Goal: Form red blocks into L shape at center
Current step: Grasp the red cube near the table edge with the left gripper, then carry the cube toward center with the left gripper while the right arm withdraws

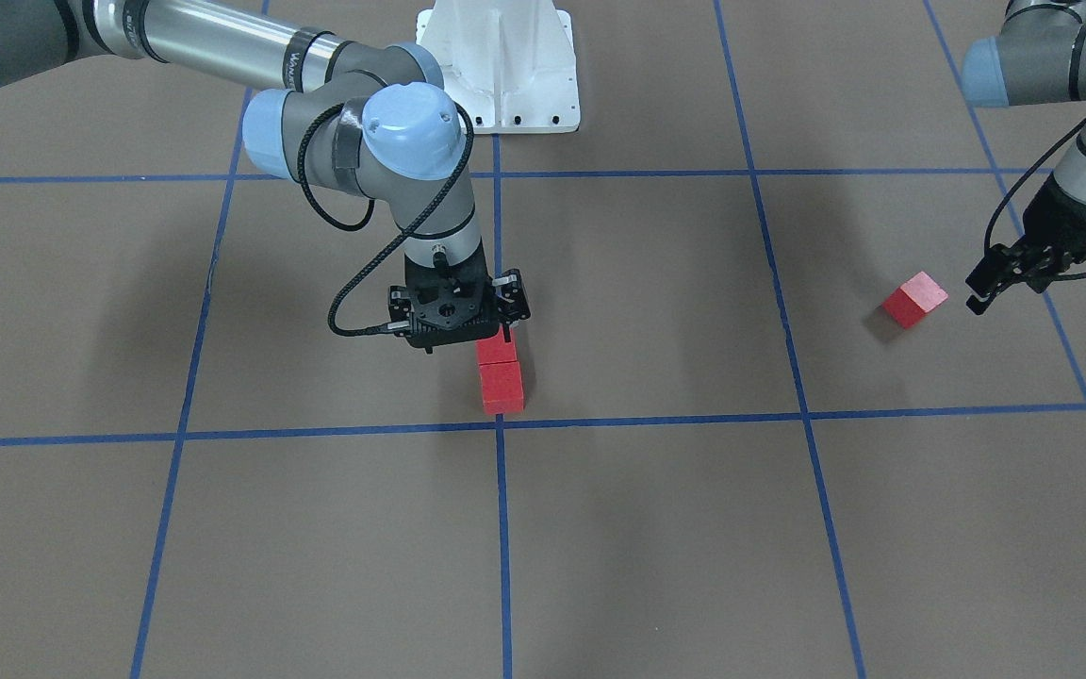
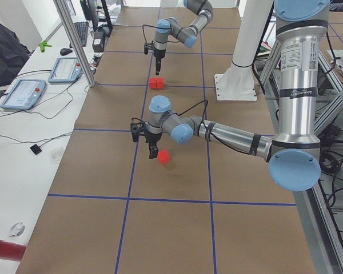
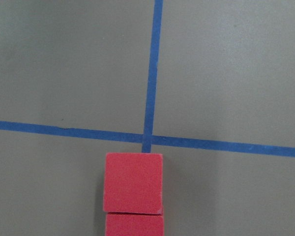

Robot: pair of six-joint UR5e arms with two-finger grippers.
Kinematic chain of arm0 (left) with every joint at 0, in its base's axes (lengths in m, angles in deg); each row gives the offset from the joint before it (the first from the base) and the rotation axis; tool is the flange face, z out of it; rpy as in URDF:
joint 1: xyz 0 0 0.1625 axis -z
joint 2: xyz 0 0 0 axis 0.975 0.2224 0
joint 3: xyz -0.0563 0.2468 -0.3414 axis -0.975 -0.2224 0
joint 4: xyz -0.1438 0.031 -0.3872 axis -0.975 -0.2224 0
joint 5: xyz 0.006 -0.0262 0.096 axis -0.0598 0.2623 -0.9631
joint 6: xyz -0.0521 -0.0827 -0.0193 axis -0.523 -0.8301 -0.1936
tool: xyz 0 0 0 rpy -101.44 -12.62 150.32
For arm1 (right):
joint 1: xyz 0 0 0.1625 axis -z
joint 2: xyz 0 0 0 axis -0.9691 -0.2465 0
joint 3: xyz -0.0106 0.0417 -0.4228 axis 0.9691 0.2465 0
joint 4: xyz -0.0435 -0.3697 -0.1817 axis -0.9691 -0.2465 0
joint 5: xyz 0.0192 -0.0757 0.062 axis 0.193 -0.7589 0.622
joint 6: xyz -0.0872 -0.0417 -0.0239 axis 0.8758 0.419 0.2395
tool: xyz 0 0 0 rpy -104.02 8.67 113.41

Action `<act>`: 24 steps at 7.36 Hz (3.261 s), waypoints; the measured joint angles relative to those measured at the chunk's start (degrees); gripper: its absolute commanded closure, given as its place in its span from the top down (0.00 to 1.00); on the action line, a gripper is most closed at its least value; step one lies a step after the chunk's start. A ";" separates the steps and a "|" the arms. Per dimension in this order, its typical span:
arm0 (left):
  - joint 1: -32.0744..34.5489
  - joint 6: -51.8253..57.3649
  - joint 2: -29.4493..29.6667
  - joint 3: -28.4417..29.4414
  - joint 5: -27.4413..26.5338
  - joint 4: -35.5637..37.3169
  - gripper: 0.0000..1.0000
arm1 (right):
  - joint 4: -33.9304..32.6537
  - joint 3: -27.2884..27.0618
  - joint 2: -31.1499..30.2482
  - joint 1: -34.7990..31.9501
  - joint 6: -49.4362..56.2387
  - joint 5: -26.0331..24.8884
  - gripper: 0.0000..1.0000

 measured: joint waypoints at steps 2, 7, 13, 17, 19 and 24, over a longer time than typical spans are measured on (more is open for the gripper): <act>-4.38 -6.43 -0.01 1.48 -1.99 -0.83 1.00 | 0.01 -0.27 -0.50 -0.07 0.09 -0.03 0.98; -9.63 -8.53 0.97 4.81 -2.58 -0.99 0.97 | 0.09 -0.41 -0.79 -0.07 0.16 0.04 0.98; -10.13 -8.53 1.11 4.83 -2.50 -1.13 0.00 | 0.12 -0.41 -0.77 -0.09 0.42 -0.13 0.98; -2.86 -8.39 12.09 1.70 2.16 16.10 0.00 | -0.04 -3.74 -3.75 -2.32 2.13 1.94 0.99; -1.85 -12.54 19.36 3.33 2.79 23.40 0.00 | -0.26 -9.42 -11.00 -6.91 7.48 5.55 0.99; -7.10 -36.34 38.91 17.53 2.37 27.97 0.00 | -8.32 -20.61 -26.43 -16.79 26.12 9.66 0.99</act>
